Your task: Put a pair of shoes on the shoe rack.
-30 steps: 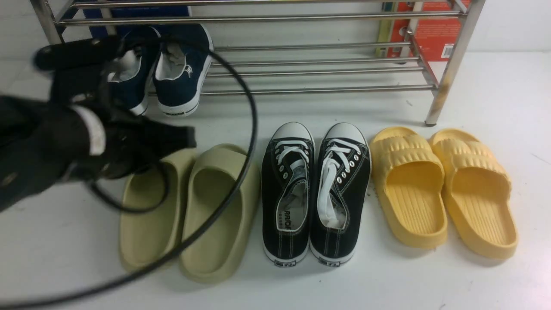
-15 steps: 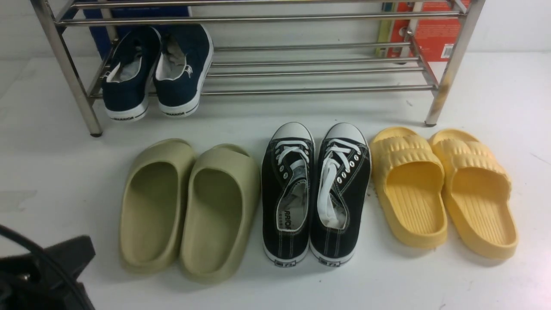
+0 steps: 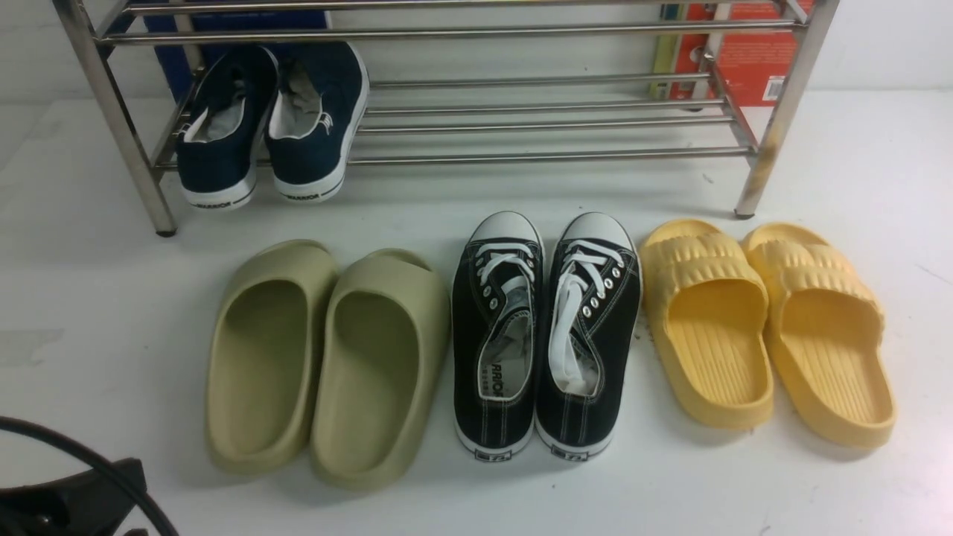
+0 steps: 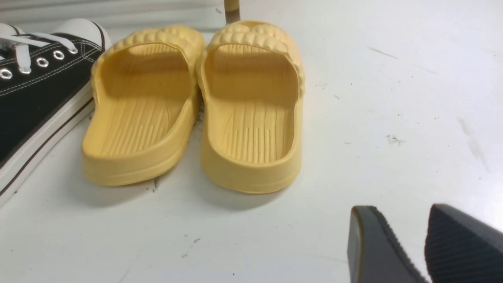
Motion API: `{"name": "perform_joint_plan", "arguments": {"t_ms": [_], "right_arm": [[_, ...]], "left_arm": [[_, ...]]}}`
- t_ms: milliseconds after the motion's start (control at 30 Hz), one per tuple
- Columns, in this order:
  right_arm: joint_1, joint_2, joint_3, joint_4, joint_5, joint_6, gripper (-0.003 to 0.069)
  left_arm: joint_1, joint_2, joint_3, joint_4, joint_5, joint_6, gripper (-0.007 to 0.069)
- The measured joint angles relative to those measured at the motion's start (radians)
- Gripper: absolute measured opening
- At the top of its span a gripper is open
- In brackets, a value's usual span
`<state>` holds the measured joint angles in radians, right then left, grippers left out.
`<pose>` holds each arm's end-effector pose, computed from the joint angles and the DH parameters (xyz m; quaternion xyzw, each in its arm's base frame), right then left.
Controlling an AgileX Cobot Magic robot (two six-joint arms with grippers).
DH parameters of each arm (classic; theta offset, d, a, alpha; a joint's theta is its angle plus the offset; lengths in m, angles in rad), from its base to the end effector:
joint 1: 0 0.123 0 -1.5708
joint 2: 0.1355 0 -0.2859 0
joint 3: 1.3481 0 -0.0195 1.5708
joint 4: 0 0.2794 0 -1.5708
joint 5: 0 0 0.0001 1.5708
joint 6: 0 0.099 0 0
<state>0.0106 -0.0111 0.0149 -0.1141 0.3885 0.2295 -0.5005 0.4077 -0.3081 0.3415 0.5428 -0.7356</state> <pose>0.0875 -0.0034 0.1716 0.0583 0.8035 0.0224 0.5921 0.1126 -0.0420 0.2375 -0.0171 0.8651 -0.1575 0.4760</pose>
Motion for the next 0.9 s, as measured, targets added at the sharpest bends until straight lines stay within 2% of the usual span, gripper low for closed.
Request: {"name": "perform_joint_plan", "arguments": {"t_ms": [167, 267, 367, 533, 600, 633, 733, 833, 900], "right_arm": [[0.0, 0.0, 0.0, 0.0, 0.0, 0.0, 0.0239], [0.0, 0.0, 0.0, 0.0, 0.0, 0.0, 0.0239], [0.0, 0.0, 0.0, 0.0, 0.0, 0.0, 0.0239], [0.0, 0.0, 0.0, 0.0, 0.0, 0.0, 0.0239], [0.0, 0.0, 0.0, 0.0, 0.0, 0.0, 0.0239], [0.0, 0.0, 0.0, 0.0, 0.0, 0.0, 0.0239], [0.0, 0.0, 0.0, 0.0, 0.0, -0.001, 0.0239], [0.0, 0.0, 0.0, 0.0, 0.0, -0.001, 0.0239], [0.0, 0.0, 0.0, 0.0, 0.0, -0.001, 0.0239]], "left_arm": [[0.0, -0.004, 0.0, 0.011, -0.001, 0.0, -0.0013], [0.045, -0.048, 0.014, -0.007, -0.014, 0.026, -0.0013], [0.158, -0.135, 0.071, -0.088, -0.076, 0.162, -0.0013], [0.419, -0.332, 0.217, -0.327, -0.201, 0.463, -0.0013], [0.503, -0.385, 0.265, -0.388, -0.208, 0.522, -0.0013], [0.546, -0.409, 0.292, -0.409, -0.211, 0.539, -0.0013], [0.59, -0.418, 0.33, -0.42, -0.198, 0.536, -0.0013], [0.583, -0.418, 0.335, -0.419, -0.167, 0.508, -0.0013], [0.543, -0.418, 0.338, -0.409, -0.145, 0.497, -0.0013]]}}
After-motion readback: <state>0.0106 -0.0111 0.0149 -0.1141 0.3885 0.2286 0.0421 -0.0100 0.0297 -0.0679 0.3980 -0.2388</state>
